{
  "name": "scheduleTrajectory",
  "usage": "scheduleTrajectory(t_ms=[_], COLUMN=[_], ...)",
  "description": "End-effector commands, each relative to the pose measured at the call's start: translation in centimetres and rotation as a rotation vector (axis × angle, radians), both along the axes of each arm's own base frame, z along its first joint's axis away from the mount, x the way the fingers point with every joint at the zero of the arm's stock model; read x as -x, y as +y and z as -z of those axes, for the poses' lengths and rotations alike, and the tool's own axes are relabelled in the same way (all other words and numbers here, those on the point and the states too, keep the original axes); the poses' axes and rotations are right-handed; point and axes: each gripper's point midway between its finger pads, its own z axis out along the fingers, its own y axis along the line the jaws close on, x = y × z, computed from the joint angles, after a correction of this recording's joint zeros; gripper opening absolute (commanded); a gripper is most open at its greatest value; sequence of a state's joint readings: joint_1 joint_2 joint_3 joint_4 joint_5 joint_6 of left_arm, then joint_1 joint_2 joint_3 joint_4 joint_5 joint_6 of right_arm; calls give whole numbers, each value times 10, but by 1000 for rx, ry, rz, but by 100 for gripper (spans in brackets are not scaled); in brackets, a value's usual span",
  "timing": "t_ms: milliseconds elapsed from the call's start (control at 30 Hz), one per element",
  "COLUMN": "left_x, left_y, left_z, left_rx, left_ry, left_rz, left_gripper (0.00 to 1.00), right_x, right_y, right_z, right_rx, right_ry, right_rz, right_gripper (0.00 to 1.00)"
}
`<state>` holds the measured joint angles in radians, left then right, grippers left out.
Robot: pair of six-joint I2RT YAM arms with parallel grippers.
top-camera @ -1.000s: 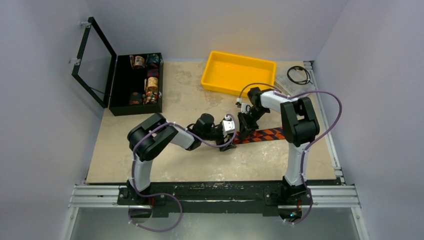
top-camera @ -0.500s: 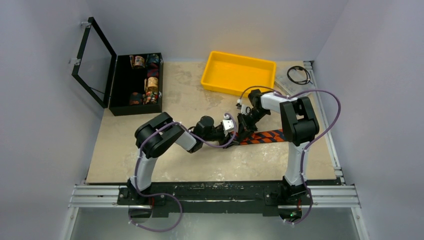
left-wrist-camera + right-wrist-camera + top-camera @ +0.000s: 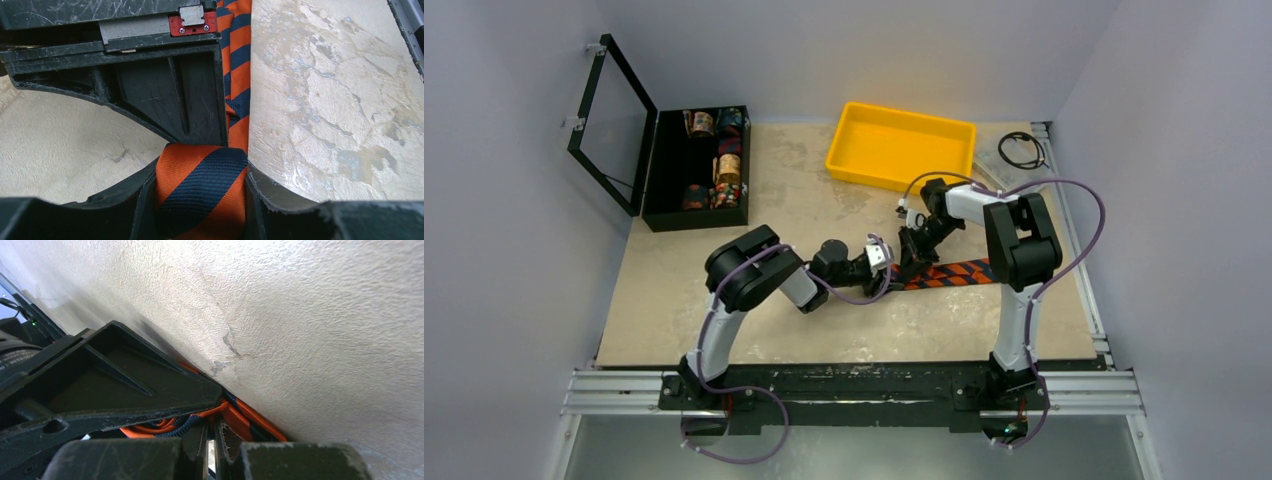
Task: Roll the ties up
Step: Roll the tie at the center of the board.
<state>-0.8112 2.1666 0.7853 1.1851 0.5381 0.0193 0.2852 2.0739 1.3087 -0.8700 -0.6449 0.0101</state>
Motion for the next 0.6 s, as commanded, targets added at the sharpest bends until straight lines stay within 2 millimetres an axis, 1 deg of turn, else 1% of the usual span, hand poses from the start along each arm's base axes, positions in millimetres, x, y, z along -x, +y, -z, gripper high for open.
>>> scheduleTrajectory(t_ms=[0, 67, 133, 167, 233, 367, 500, 567], left_x=[11, 16, 19, 22, 23, 24, 27, 26], left_y=[38, 52, 61, 65, 67, 71, 76, 78], left_z=[64, 71, 76, 81, 85, 91, 96, 97], left_rx=[-299, -375, -420, -451, -475, -506, -558, -587], left_ry=[102, 127, 129, 146, 165, 180, 195, 196], left_rz=[-120, -117, -110, -105, -103, -101, -79, -75], left_gripper=[12, 7, 2, 0, 0, 0, 0, 0], right_x=[-19, -20, -20, -23, -31, -48, -57, -60], right_y=[-16, -14, -16, -18, -25, -40, -40, -41], right_z=[61, 56, 51, 49, 40, 17, -14, -26], right_rx=[146, 127, 117, 111, 90, 23, -76, -106], right_ry=[-163, -171, -179, -186, -203, -233, -263, -271], right_rz=[-118, -126, -140, -140, -136, -136, -149, -139], right_gripper=[6, 17, 23, 24, 26, 33, 38, 40])
